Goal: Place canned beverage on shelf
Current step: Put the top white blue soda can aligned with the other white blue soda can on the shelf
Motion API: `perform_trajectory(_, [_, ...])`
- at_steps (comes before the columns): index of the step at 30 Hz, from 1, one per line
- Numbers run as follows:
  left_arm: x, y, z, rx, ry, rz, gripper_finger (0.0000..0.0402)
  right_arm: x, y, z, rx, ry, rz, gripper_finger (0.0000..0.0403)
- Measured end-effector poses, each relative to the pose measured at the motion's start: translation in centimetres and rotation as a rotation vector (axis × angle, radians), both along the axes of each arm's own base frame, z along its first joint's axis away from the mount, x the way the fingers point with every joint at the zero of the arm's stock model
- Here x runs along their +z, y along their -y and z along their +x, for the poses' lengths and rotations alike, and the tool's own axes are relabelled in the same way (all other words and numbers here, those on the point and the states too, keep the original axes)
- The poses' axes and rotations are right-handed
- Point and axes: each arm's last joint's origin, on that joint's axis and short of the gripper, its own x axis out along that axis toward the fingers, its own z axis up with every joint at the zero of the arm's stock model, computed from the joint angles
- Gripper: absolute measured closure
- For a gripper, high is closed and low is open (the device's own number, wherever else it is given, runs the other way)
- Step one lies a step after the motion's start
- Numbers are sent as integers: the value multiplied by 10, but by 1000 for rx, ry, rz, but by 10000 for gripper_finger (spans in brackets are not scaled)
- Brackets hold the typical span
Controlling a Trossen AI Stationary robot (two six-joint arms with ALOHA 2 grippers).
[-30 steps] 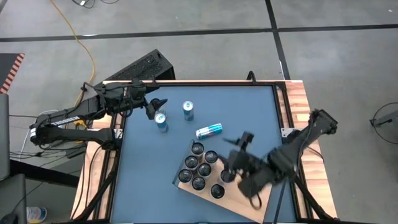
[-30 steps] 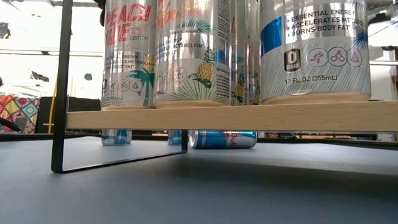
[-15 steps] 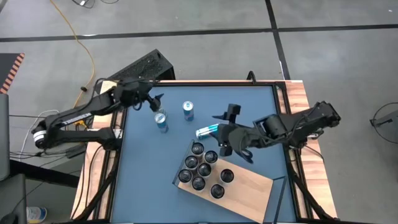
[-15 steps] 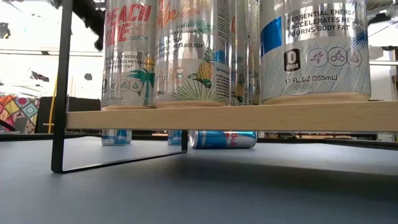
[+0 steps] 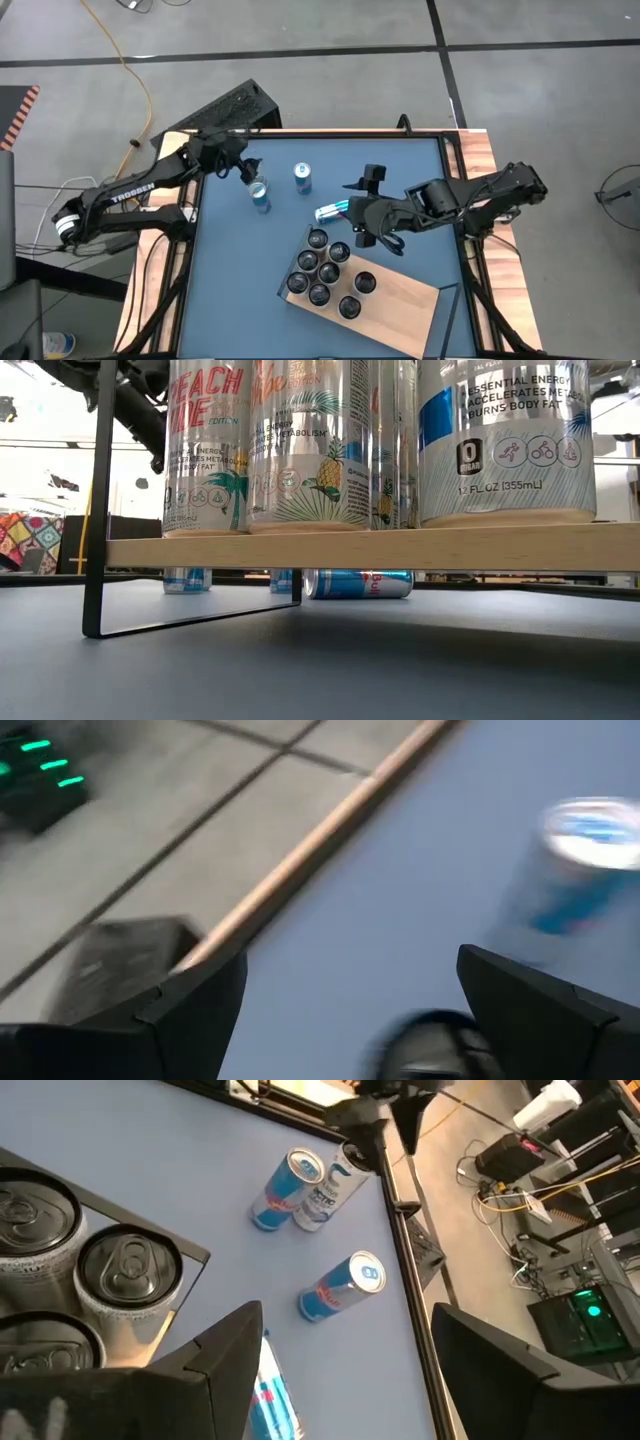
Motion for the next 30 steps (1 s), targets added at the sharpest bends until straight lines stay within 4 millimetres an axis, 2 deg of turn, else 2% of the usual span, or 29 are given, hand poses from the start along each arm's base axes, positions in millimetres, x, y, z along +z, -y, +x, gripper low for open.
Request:
perform_trajectory(4, [1,6,-5,-63,10,27,54,0,0,0,2,1,20,121])
perform_trajectory(11, [14,17,-17,-191,69,70,54,-3,-1,0,7,-12,47,121])
perform_trajectory(17, [9,20,-19,-238,41,30,54,-3,-1,0,8,-13,55,121])
perform_trajectory(23, [-16,18,-19,-181,34,24,54,-3,-2,0,12,-15,57,121])
perform_trajectory(30, [-30,18,-21,-119,46,-10,54,-4,-3,0,43,-26,86,121])
